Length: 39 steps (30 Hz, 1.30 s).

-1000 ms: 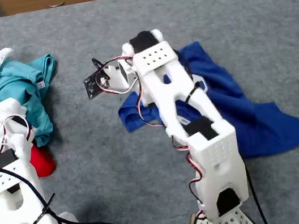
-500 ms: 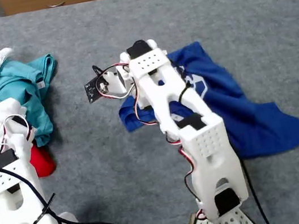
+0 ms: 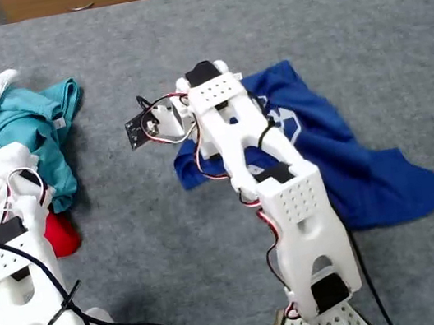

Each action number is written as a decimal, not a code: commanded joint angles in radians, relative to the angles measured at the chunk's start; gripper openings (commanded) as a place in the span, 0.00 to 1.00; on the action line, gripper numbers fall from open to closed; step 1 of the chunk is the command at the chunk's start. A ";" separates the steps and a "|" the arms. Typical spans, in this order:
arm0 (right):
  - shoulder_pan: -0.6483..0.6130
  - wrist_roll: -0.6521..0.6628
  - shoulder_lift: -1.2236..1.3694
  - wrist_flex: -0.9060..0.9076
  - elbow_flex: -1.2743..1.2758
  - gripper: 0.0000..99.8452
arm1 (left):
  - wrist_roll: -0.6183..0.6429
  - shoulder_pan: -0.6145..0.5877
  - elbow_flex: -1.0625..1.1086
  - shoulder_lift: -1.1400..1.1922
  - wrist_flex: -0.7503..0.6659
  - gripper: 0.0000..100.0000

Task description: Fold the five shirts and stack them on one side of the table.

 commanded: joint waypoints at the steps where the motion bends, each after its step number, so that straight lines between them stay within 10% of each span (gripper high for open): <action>1: 0.030 0.005 0.019 -0.006 -0.036 0.16 | -0.006 0.011 -0.006 -0.018 -0.018 0.02; 18: 0.058 -0.066 0.035 0.014 -0.166 0.01 | -0.006 0.011 -0.006 -0.018 -0.018 0.02; 29: 0.028 -0.092 0.033 0.318 -0.756 0.00 | -0.006 0.012 -0.006 -0.018 -0.018 0.02; 39: 0.016 -0.212 -0.068 0.196 -1.141 0.00 | -0.006 0.011 -0.011 -0.027 -0.009 0.02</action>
